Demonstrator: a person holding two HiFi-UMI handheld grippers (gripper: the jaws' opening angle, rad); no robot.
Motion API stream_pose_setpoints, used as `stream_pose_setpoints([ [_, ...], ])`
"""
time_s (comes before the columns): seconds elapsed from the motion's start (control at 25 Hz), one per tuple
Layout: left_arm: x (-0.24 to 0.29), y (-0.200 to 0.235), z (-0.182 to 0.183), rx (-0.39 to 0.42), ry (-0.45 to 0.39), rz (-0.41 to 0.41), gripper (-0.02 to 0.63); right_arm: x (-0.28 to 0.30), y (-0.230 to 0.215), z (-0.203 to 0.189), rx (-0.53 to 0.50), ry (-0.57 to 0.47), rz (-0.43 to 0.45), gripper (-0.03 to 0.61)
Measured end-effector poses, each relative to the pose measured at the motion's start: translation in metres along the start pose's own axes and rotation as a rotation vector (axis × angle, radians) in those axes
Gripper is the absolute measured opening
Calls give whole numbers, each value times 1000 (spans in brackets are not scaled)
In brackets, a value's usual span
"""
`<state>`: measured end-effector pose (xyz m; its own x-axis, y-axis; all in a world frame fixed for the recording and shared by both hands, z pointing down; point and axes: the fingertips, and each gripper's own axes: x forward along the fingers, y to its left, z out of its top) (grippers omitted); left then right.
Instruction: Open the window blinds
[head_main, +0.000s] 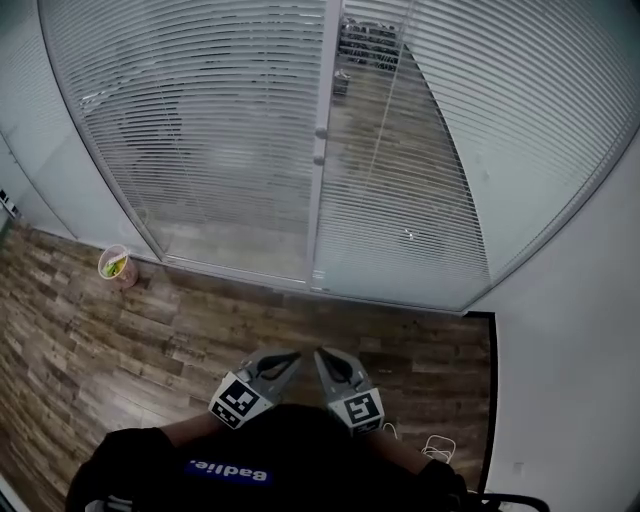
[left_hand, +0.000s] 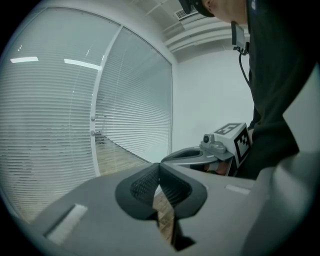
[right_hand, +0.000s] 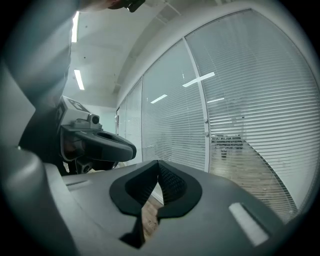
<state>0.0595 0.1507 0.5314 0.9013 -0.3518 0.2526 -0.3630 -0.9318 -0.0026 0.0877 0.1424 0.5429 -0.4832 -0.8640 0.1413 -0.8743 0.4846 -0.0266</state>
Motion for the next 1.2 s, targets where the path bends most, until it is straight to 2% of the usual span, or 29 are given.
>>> stream_pose_setpoints([
  [0.16,4,10,1,-12,-7,12,0,6,-7,0,6,4,1,3],
  [0.48,25,46,0,-37,-37,-31,0,38,-31,-2,-8,51,-38,3],
  [0.84,43,141,13,-13,-87,-96,0,126,-56,16,-32,92,-116,3],
  [1.08,40,205,22,-30,-90,-127,0,187,-64,35,-40,108,-158,3],
  [1.2,45,222,20,-46,-92,-129,0,203,-70,36,-43,119,-163,3],
])
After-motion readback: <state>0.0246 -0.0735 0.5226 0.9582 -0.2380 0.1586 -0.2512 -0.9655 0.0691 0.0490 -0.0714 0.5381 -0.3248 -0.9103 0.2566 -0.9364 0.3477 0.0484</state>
